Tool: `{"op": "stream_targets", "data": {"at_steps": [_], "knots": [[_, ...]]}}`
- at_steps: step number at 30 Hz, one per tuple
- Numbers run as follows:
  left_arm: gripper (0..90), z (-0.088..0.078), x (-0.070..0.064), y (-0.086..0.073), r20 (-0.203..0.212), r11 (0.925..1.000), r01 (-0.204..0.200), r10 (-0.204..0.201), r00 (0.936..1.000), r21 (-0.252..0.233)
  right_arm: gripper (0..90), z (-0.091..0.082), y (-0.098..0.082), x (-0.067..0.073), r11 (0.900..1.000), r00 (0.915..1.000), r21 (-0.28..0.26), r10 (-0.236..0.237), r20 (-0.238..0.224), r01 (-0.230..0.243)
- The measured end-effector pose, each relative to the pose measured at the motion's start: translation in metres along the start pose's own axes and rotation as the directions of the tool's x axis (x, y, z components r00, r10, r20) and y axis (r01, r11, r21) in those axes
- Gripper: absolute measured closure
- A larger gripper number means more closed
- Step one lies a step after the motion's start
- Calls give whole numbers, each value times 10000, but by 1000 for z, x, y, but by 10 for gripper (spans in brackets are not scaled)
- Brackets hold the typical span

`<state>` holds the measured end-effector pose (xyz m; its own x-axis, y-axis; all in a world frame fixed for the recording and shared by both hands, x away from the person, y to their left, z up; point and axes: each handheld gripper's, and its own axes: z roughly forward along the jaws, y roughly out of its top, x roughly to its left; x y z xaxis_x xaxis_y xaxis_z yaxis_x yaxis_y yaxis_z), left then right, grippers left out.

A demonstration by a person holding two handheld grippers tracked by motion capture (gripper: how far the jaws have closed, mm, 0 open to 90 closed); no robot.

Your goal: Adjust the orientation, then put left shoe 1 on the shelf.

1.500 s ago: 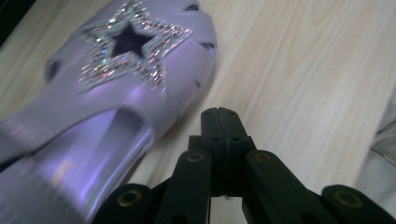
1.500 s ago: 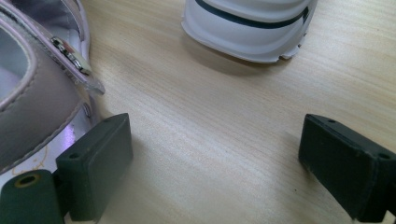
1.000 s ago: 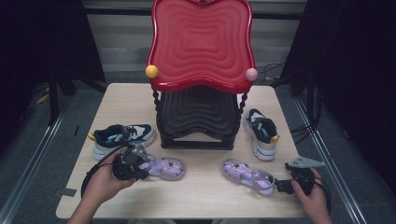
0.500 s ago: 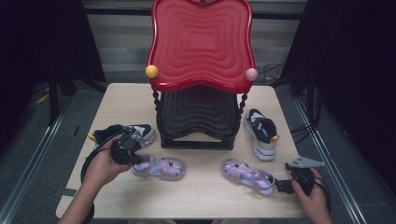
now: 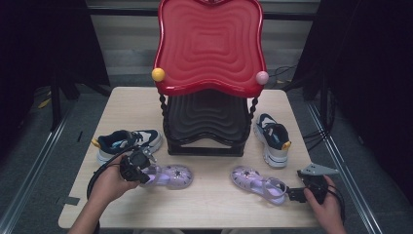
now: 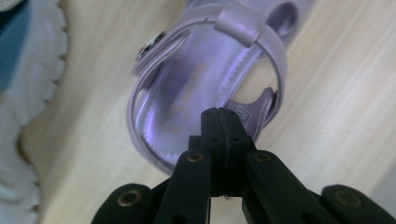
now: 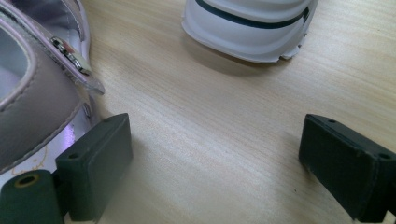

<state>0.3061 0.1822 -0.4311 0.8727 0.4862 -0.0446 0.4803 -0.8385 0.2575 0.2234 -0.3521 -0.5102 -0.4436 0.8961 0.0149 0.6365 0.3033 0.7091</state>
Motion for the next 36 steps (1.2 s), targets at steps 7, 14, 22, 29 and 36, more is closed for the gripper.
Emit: {"op": "stream_targets", "data": {"at_steps": [7,14,22,29,36], "knots": [[900,-1,-16,-2,645,9995,-42,61,9979,-305,87,0,0,0,10000,10000,-10,-3,-8,3],[900,0,-26,-3,984,9984,-44,100,9951,-565,87,0,0,0,10000,10000,-15,-20,-11,20],[900,-4,-26,-7,838,9956,148,-70,9965,-927,86,0,0,0,10000,10000,-11,-18,-14,18],[799,-11,-21,-11,342,9910,162,-118,9993,-1331,86,0,0,0,10000,10000,-9,-19,-15,19],[705,-22,-17,-16,188,9805,322,-291,9994,-1939,86,1,1,-1,10000,10000,-27,-61,-60,61]]}}
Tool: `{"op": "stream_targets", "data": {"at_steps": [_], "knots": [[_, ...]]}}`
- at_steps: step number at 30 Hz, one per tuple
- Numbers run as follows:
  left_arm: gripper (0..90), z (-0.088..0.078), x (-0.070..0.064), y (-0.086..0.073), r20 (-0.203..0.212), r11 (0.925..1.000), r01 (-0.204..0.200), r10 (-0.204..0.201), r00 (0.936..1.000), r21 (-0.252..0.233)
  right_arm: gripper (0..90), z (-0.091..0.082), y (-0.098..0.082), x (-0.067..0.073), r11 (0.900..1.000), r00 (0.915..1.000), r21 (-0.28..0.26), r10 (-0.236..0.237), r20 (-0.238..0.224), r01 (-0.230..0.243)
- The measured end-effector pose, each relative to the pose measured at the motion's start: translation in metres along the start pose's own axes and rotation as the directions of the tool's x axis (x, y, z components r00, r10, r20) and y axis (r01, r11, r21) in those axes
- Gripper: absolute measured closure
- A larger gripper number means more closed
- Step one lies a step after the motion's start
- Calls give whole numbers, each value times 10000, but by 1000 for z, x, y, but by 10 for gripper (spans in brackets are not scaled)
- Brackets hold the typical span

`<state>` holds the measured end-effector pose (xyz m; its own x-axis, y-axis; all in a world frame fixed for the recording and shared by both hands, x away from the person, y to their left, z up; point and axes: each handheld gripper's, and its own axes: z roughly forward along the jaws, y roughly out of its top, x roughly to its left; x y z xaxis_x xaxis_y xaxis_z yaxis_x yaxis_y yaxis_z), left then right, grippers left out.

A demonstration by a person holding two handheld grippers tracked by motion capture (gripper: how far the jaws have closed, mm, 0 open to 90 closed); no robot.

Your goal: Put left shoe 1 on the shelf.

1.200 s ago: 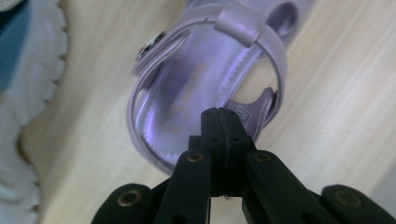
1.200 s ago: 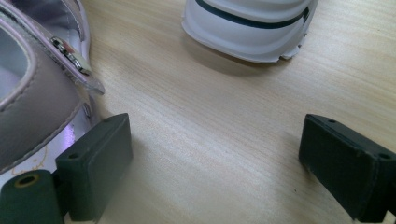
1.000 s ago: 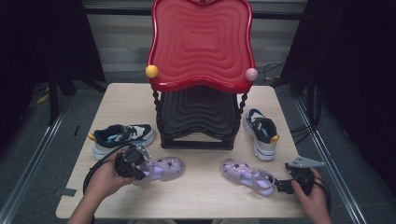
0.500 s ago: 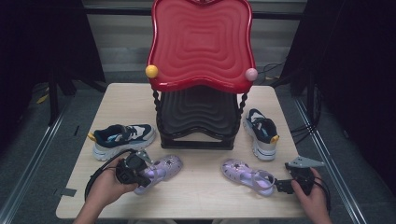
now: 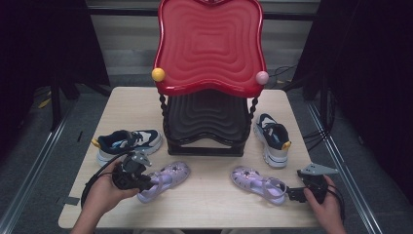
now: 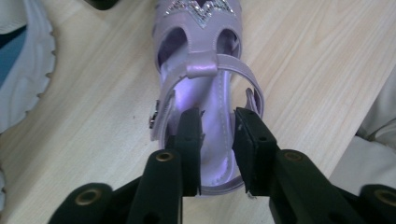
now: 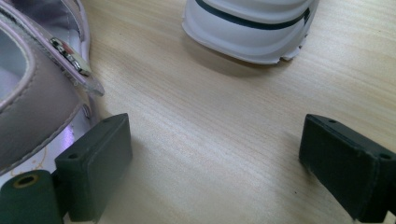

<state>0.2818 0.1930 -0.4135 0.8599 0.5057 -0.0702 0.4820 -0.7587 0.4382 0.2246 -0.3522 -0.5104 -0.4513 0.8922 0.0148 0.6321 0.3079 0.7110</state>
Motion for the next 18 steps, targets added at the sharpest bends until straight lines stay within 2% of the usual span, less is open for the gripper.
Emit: {"op": "stream_targets", "data": {"at_steps": [4,6,8,12,16,18], "knots": [[675,-7,2,-1,-201,9989,155,-164,9997,-447,86,0,0,0,10000,10000,5,10,-1,-10],[672,-9,5,-1,-311,9983,89,-107,9995,-579,86,0,0,0,10000,10000,4,13,-2,-13],[646,-11,8,-3,-400,9957,178,-215,9990,-908,86,0,0,0,10000,10000,5,15,-3,-15],[603,-12,12,-7,-529,9838,305,-405,9978,-1766,86,0,0,0,10000,10000,5,13,-2,-13],[593,-9,15,-10,-566,9820,282,-394,9976,-1867,86,0,0,0,10000,10000,6,12,-2,-12],[589,-5,18,-14,-526,9773,330,-449,9976,-2092,86,0,0,0,10000,10000,4,12,-1,-12]]}}
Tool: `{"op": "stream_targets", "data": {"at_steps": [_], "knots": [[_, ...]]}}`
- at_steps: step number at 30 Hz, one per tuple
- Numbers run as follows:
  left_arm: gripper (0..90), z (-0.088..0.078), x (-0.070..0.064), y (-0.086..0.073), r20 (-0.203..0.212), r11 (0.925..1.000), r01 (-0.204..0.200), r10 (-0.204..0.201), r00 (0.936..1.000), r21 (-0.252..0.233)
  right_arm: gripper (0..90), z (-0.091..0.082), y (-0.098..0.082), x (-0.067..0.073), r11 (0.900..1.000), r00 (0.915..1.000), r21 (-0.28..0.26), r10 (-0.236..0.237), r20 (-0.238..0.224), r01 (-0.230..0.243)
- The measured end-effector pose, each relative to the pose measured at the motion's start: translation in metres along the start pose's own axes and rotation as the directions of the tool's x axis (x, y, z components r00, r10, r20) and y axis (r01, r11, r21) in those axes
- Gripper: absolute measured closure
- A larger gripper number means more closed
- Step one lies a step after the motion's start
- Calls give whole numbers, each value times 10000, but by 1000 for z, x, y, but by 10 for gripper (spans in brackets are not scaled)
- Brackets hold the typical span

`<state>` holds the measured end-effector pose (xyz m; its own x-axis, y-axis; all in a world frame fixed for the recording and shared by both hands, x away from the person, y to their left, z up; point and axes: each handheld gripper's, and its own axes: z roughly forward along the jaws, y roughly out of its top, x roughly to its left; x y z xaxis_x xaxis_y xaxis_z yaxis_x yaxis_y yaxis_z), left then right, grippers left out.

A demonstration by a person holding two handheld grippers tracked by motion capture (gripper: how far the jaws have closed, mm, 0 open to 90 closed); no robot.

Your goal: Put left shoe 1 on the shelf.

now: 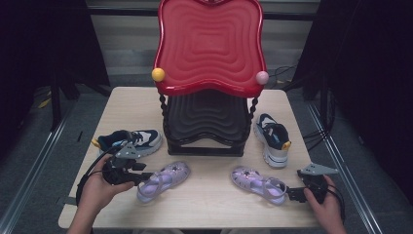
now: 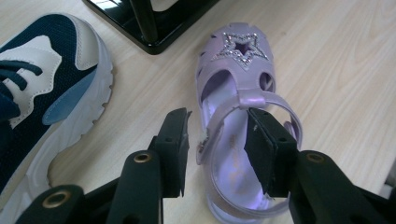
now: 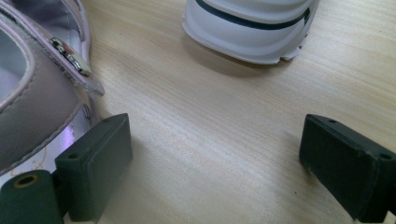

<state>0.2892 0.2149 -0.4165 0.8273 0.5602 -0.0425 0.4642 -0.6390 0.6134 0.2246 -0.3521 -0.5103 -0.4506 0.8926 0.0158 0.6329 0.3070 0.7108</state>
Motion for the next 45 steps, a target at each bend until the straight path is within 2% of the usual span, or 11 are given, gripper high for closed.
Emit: {"op": "stream_targets", "data": {"at_steps": [4,7,10,15,19,21,25,32,38,45], "knots": [[590,5,3,-7,183,9992,267,-262,9995,-306,86,0,0,0,10000,10000,0,-1,-1,1],[586,9,4,-13,139,9995,154,-150,9998,-294,86,0,0,0,10000,10000,1,2,1,-2],[583,16,4,-18,364,9983,306,-288,9989,-492,86,0,0,0,10000,10000,2,0,0,0],[564,24,4,-24,379,9948,186,-148,9992,-999,86,0,0,0,10000,10000,2,3,0,-3],[585,30,4,-28,500,9934,230,-175,9986,-1125,86,0,0,0,10000,10000,3,6,-1,-6],[585,31,4,-28,513,9934,256,-200,9985,-1117,86,0,0,0,10000,10000,4,5,-1,-5],[586,34,6,-31,402,9884,232,-173,9990,-1500,86,0,0,0,10000,10000,2,0,1,0],[599,42,4,-33,565,9850,342,-250,9981,-1693,86,0,0,0,10000,10000,3,5,-1,-5],[610,47,1,-32,456,9831,233,-152,9988,-1815,86,0,0,0,10000,10000,3,3,1,-3],[628,48,2,-33,482,9794,450,-362,9982,-1967,86,0,0,0,10000,10000,4,7,0,-7]]}}
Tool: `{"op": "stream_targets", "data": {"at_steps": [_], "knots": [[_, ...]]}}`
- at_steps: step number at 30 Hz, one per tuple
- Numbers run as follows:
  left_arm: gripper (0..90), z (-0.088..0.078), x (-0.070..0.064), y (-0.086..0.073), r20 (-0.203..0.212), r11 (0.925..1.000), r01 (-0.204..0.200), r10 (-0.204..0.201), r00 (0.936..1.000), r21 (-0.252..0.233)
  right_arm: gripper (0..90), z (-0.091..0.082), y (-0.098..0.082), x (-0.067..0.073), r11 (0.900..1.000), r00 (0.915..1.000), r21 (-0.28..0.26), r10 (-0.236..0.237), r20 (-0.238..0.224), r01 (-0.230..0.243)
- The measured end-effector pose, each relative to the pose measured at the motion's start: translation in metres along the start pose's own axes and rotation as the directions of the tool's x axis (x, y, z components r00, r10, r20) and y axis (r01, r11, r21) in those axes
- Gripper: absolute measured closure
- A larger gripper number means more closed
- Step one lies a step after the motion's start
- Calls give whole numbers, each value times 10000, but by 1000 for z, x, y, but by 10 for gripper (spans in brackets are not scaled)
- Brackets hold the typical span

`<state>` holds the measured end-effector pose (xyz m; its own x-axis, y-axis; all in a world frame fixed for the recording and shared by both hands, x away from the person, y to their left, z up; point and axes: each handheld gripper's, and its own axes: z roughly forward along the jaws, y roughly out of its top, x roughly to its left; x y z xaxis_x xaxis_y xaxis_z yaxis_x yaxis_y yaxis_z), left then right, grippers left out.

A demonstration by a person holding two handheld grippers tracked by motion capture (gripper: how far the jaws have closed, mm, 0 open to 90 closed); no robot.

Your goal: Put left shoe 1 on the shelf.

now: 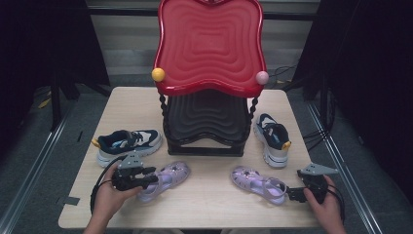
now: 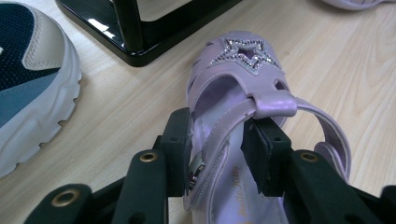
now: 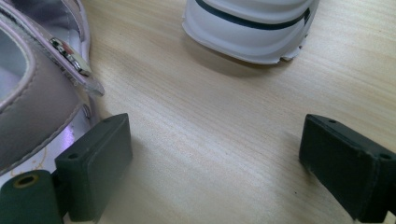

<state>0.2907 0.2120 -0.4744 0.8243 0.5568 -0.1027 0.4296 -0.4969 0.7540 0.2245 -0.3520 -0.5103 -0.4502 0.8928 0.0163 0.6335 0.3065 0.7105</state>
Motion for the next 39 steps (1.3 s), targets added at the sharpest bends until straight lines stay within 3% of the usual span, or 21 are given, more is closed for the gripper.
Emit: {"op": "stream_targets", "data": {"at_steps": [4,6,8,19,25,28,39], "knots": [[659,-1,0,0,-124,10000,-49,49,9999,-2,86,0,0,0,10000,10000,-5,-7,0,7],[725,-1,1,1,-74,9999,-123,122,9999,-91,86,0,0,0,10000,10000,-1,-5,-1,5],[744,-1,1,1,-147,9997,-216,217,9997,82,86,0,0,0,10000,10000,-2,-5,2,5],[812,-1,-2,5,-22,9978,-581,582,9983,310,86,0,0,0,10000,10000,0,0,-1,0],[819,-6,-4,9,-248,9955,-897,905,9956,300,86,0,0,0,10000,10000,-2,-6,0,6],[822,-8,-5,9,-211,9971,-728,732,9971,202,86,0,0,0,10000,10000,0,-2,-2,2],[823,-18,-8,14,-105,9973,-716,715,9974,-183,86,0,0,0,10000,10000,0,-3,-2,3]]}}
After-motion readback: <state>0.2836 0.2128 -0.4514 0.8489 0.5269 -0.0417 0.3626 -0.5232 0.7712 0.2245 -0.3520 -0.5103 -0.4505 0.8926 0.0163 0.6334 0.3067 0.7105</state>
